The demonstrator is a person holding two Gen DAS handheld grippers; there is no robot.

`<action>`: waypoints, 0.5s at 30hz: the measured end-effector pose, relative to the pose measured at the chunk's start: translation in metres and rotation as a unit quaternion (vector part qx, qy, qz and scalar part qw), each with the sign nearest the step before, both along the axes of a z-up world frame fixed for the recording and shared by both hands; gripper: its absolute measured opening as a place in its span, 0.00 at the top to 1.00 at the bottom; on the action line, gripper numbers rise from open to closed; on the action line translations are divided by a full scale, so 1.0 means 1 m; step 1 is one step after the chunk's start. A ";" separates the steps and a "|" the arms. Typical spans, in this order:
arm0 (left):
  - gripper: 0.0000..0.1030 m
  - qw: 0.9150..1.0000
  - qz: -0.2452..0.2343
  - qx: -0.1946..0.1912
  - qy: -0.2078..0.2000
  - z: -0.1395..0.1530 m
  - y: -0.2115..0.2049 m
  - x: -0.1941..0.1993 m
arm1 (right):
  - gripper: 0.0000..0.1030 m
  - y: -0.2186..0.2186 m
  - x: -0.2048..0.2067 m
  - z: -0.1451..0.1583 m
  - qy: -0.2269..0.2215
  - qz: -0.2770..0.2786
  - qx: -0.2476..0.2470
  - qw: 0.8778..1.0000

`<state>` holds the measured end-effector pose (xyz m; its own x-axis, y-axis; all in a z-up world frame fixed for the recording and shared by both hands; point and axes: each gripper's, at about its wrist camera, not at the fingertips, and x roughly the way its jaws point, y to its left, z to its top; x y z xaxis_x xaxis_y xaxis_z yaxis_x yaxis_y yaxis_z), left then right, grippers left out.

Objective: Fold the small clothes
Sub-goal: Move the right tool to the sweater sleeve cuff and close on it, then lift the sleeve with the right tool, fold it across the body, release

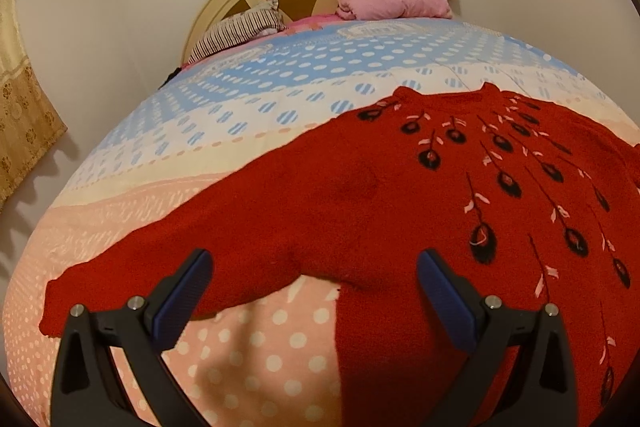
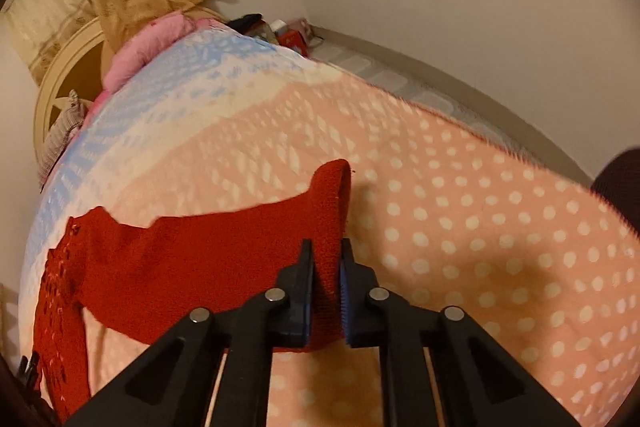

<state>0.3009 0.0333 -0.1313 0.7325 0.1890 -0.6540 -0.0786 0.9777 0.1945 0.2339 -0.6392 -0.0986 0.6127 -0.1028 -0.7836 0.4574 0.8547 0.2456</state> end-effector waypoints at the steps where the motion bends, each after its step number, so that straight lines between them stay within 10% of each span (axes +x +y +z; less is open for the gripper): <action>1: 0.00 1.000 0.001 -0.003 0.000 0.000 0.002 0.000 | 0.91 0.004 0.000 0.007 -0.004 0.003 -0.004 1.000; 15: 0.00 0.999 0.017 -0.051 -0.010 0.001 0.030 -0.009 | 0.92 0.087 -0.002 0.181 -0.160 0.052 -0.108 0.980</action>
<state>0.2918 0.0634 -0.1304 0.7397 0.1478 -0.6565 -0.1153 0.9890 0.0928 0.2323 -0.5527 0.0822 0.8392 -0.1690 -0.5170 0.2948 0.9401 0.1712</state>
